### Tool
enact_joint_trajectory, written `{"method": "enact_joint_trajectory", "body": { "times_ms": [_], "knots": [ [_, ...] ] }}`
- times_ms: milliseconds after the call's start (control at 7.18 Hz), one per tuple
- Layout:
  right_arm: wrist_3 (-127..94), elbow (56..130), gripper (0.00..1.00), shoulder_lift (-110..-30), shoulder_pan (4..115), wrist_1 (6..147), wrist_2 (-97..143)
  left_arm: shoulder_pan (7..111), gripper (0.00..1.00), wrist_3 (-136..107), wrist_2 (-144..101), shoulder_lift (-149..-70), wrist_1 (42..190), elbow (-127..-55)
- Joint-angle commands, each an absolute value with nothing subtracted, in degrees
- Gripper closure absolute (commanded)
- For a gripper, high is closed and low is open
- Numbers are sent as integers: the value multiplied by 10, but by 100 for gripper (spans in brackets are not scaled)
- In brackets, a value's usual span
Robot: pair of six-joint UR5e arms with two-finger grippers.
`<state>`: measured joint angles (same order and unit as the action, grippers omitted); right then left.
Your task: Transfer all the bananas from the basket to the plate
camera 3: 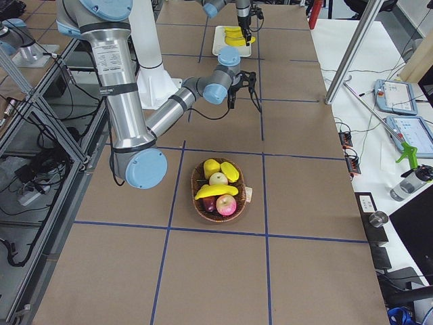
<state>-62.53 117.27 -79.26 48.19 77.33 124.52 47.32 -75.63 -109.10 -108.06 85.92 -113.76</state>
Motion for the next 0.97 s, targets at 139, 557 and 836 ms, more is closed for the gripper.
{"method": "enact_joint_trajectory", "body": {
  "times_ms": [139, 557, 836],
  "knots": [
    [-329, 1213, 1, -899, 580, 881, 1246, 518, 100, -784, -1092, -933, 918, -1178],
    [-298, 1225, 1, -921, 595, 882, 1246, 524, 100, -899, -1096, -875, 1164, -1043],
    [-297, 1226, 1, -921, 596, 882, 1247, 537, 94, -896, -1128, -867, 1229, -976]
  ]
}}
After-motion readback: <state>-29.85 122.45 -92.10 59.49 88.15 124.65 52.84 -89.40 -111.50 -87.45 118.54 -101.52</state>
